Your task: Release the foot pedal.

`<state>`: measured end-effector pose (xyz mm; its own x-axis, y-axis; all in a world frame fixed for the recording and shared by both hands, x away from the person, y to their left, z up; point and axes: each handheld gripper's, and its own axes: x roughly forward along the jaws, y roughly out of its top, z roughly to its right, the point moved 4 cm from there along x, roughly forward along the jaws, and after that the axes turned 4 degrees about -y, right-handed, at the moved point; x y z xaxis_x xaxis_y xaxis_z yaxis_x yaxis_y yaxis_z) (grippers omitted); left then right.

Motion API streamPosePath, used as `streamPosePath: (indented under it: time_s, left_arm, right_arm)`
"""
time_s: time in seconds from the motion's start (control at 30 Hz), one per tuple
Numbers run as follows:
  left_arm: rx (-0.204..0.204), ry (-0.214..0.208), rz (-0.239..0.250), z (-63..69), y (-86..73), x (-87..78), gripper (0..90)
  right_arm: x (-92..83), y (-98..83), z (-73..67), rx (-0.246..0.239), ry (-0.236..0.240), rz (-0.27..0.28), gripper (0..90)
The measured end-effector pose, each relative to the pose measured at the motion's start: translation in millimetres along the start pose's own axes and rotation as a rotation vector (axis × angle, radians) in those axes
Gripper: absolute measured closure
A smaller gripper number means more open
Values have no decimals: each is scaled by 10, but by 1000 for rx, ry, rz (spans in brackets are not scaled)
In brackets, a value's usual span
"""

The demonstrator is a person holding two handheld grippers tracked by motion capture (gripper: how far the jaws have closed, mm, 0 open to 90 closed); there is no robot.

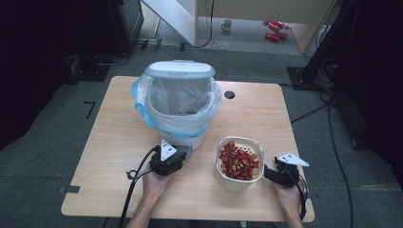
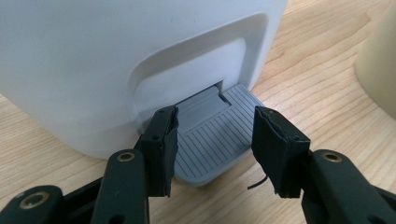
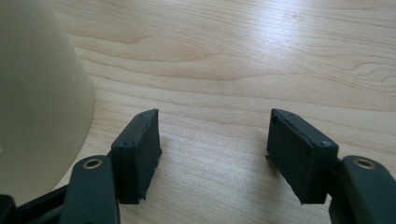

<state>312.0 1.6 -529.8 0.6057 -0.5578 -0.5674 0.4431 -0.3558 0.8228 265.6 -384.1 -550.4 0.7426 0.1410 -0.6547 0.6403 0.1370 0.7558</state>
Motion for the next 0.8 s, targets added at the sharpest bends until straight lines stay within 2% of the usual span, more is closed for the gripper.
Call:
streamPosePath:
  time_s: [0.1, 0.27, 0.43, 0.63, 0.8]
  left_arm:
    - [-5, 1, 22, 4, 29, -40, 503]
    - [-16, -5, 12, -4, 19, -70, 480]
    - [-37, -11, 32, -38, -8, -168, 442]
    - [-98, -3, 43, -199, -122, -366, 403]
    - [-126, 53, 29, -361, -256, -502, 398]
  right_arm:
    - [1, 0, -1, 0, 0, 1, 346]
    - [2, 0, -2, -1, -1, 0, 339]
    - [2, 0, -2, -2, 0, 0, 338]
    - [2, 0, -3, -2, 0, -1, 336]
    - [2, 0, -3, -3, 0, -1, 335]
